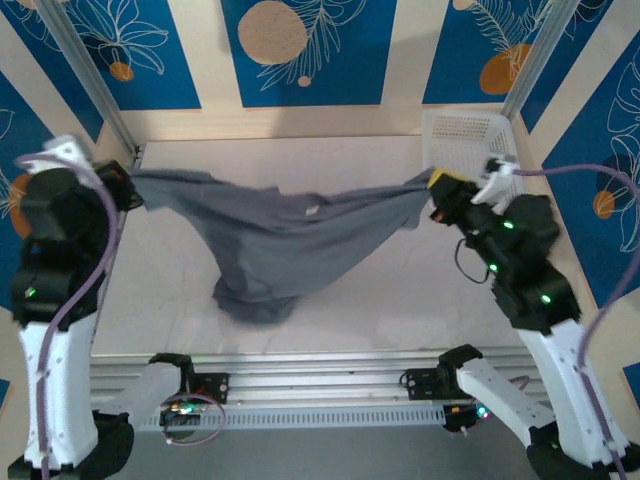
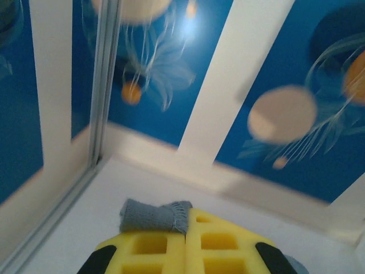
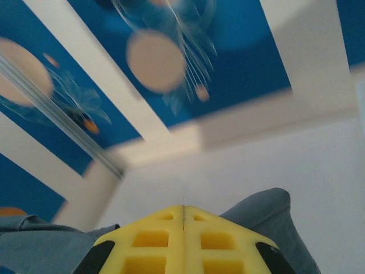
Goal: Fold the inside-out t-shirt
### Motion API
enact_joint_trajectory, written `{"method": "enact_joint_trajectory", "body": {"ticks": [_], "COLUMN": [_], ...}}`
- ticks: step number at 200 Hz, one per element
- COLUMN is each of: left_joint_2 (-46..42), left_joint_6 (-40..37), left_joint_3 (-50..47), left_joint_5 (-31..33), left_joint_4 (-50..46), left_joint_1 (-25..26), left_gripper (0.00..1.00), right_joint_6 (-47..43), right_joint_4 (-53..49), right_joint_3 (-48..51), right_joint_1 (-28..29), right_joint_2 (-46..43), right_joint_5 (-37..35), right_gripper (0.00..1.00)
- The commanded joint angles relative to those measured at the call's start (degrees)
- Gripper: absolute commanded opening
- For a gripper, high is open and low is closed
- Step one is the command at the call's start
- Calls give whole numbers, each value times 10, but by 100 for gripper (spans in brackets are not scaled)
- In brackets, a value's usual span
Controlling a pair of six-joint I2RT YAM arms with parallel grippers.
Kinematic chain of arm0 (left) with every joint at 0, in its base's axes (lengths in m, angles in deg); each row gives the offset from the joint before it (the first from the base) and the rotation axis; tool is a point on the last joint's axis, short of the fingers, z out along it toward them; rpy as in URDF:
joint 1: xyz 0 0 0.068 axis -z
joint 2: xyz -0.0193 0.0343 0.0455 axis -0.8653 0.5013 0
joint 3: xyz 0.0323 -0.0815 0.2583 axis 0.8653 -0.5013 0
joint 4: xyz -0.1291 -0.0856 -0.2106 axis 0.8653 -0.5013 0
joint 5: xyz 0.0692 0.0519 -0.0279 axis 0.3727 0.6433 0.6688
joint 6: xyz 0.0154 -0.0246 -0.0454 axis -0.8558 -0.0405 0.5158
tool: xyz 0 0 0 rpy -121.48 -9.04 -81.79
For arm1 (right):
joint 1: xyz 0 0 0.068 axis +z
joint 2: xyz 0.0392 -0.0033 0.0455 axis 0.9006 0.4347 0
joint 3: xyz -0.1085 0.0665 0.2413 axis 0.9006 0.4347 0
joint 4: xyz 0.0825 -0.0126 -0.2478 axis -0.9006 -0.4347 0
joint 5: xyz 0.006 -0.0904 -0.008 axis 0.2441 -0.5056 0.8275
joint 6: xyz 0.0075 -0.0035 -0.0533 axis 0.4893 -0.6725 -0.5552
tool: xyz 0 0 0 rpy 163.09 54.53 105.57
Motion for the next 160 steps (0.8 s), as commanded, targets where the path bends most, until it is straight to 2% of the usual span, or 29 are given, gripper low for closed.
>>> {"method": "enact_joint_trajectory", "body": {"ticks": [1,35,63,83,103,124,160], "left_joint_2": [-2,33,61,94,145,213,365], "left_joint_6": [-18,-18,-34,-46,-53,-56,-60], "left_joint_3": [82,161,150,109,72,48,52], "left_joint_5": [-28,-58,-28,6,42,48,45], "left_joint_4": [-8,-15,-5,22,53,94,169], "left_joint_1": [-6,-6,-6,-6,-6,-6,-16], "left_gripper": [0,0,0,0,0,0,0], "right_joint_6": [-50,-82,-110,-132,-117,-79,-98], "right_joint_4": [29,45,60,61,39,20,15], "right_joint_3": [-56,-137,-185,-223,-277,-320,-397], "right_joint_1": [-4,-4,-5,-18,-70,-127,-150], "right_joint_2": [-8,35,101,183,287,387,537], "right_joint_5": [-36,-36,-48,-57,-16,39,96], "right_gripper": [0,0,0,0,0,0,0]}}
